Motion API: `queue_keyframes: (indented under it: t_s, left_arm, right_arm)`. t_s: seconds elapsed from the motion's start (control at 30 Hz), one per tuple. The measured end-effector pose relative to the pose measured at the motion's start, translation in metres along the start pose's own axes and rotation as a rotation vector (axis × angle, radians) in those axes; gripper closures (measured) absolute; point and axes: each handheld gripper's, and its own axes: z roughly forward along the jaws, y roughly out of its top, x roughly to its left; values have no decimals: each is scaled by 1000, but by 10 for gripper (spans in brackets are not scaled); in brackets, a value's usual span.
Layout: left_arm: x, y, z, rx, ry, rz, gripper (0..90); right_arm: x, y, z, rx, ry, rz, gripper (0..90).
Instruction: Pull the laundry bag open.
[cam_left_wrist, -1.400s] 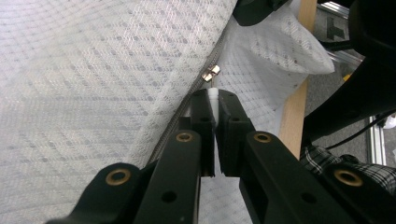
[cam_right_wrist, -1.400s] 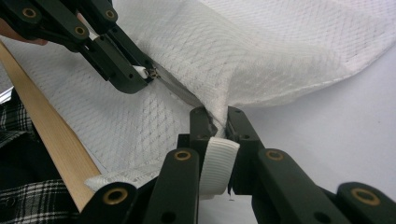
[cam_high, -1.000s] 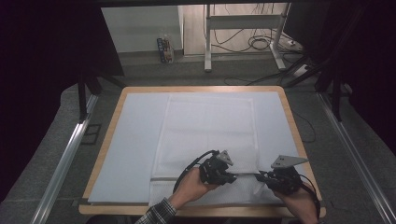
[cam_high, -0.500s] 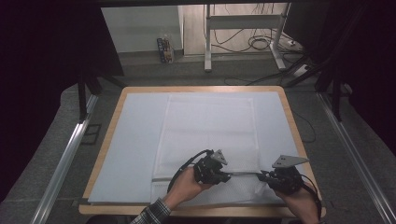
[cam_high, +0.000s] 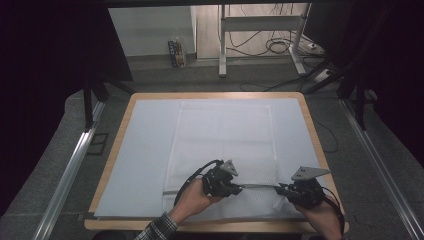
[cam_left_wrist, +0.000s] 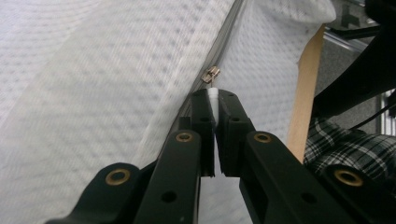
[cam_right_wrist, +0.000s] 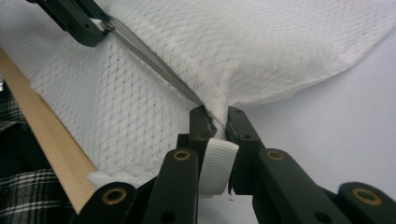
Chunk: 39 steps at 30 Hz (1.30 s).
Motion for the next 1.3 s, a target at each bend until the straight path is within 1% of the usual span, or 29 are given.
queue_keyframes:
  t_s: [0.13, 0.17, 0.43, 0.63, 0.7, 0.8, 0.87, 1.07, 1.3]
  left_arm:
    - [3, -6, -4, -4, 2, -14, 875]
    - [3, -8, -5, -13, -2, -26, 875]
    - [8, -20, -16, -30, -4, -62, 874]
    - [10, -26, -21, -24, 8, -64, 875]
    - [10, -27, -22, -28, 4, -66, 875]
    - [9, -28, -23, -20, 13, -59, 875]
    - [9, -29, -24, -12, 23, -59, 875]
    - [11, -36, -29, -15, 29, -78, 876]
    - [13, -45, -36, -11, 41, -85, 876]
  right_arm:
    - [-1, 0, -1, -3, -8, 4, 815]
    - [-1, 0, -1, -4, -7, 6, 814]
    - [-1, 0, -1, -4, -7, 8, 815]
    - [-1, 0, -1, -4, -7, 7, 815]
    - [-1, 0, -1, -8, -3, 9, 815]
    - [0, 1, -1, -8, -3, 5, 815]
    - [0, 1, -2, -5, -16, 5, 816]
    - [-1, 0, -2, -3, -23, 11, 817]
    - [-2, 0, -3, -3, -29, 12, 817]
